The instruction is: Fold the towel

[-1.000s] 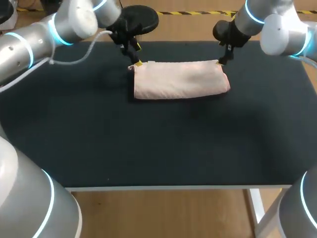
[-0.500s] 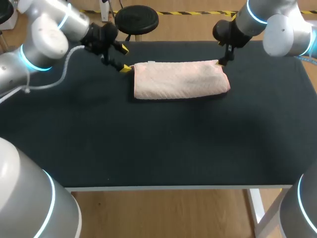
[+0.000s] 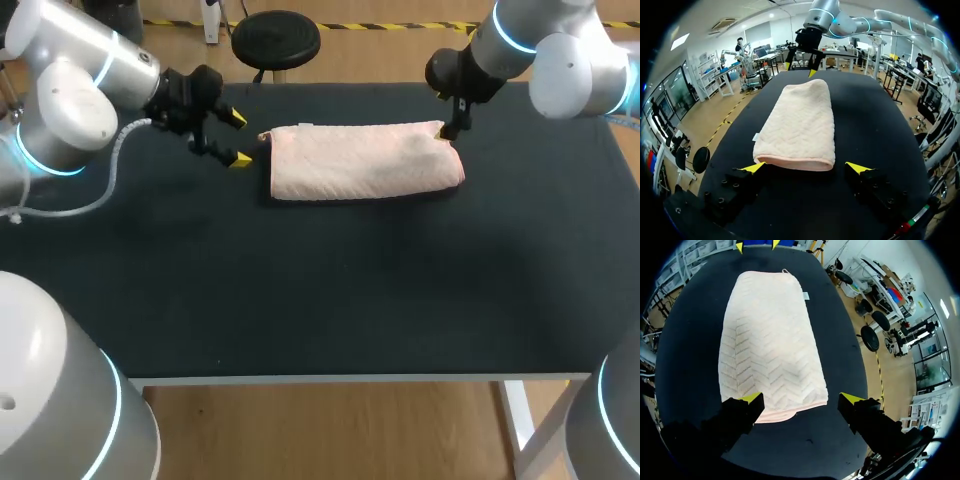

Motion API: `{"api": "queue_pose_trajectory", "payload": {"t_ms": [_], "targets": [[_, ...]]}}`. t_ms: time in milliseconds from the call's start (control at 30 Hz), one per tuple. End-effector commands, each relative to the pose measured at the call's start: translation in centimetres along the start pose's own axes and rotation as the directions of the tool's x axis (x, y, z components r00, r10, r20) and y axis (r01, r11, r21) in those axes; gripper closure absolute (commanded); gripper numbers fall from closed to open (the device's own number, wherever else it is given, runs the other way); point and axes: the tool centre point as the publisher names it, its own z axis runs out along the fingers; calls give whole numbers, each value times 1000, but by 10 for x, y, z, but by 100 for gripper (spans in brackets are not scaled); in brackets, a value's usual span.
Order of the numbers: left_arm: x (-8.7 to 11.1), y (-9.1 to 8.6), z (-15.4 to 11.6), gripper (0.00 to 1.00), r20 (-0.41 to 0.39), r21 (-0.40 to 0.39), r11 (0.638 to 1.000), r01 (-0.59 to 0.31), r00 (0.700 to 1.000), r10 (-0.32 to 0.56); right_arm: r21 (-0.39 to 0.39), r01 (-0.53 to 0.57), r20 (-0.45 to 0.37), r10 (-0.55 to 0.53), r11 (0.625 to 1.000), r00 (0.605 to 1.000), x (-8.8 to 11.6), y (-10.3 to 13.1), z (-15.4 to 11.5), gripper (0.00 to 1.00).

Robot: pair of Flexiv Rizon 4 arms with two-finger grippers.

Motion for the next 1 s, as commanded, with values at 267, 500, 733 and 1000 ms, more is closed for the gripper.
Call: {"api": "queue_pose_trajectory", "payload": {"t_ms": [267,500,733,1000], "targets": [[0,-5,-1,0,-3,-31,1000,8,1000,-8,8,-1,-4,1,1000,1000,0,1,-8,0],[0,-5,-1,0,-3,-31,1000,8,1000,-8,8,-1,-4,1,1000,1000,0,1,-8,0],[0,-5,-1,0,-3,-31,1000,8,1000,-8,-343,-356,-66,356,869,932,-14,-13,-21,0],[0,-5,-1,0,-3,-31,1000,8,1000,-8,-397,-543,-194,511,740,838,4,-16,-38,0]]}}
